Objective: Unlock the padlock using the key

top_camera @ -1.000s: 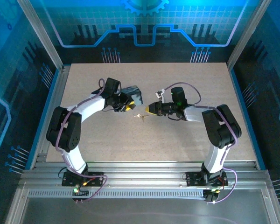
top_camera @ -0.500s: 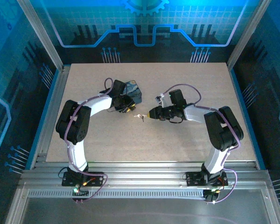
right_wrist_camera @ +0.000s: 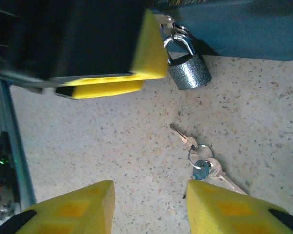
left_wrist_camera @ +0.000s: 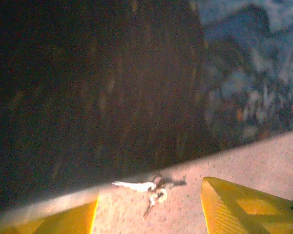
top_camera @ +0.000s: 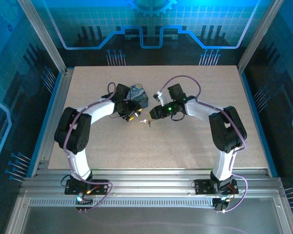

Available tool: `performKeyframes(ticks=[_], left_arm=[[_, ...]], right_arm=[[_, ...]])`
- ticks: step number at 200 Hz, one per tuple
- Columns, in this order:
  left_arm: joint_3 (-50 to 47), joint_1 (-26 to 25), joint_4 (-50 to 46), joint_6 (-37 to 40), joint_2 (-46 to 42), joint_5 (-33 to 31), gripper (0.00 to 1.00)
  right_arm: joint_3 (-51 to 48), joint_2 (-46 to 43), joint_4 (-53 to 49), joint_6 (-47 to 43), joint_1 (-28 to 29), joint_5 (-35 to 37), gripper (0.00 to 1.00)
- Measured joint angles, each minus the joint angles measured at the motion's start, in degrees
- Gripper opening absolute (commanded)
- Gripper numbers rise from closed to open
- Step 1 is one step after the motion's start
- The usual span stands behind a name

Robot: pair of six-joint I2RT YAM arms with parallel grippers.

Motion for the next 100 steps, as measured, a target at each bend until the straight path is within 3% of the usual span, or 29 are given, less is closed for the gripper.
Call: performKeyframes(ticks=[62, 100], left_arm=[[-7.4, 5.9, -6.2, 1.0, -12.9, -2.4, 0.63], [-12.0, 9.0, -7.3, 1.0, -14.7, -2.9, 0.63]], right_arm=[[9.1, 7.9, -8.2, -9.4, 4.5, 6.9, 0.47], [12.1, 11.1, -10.5, -12.9, 5.4, 11.5, 0.48]])
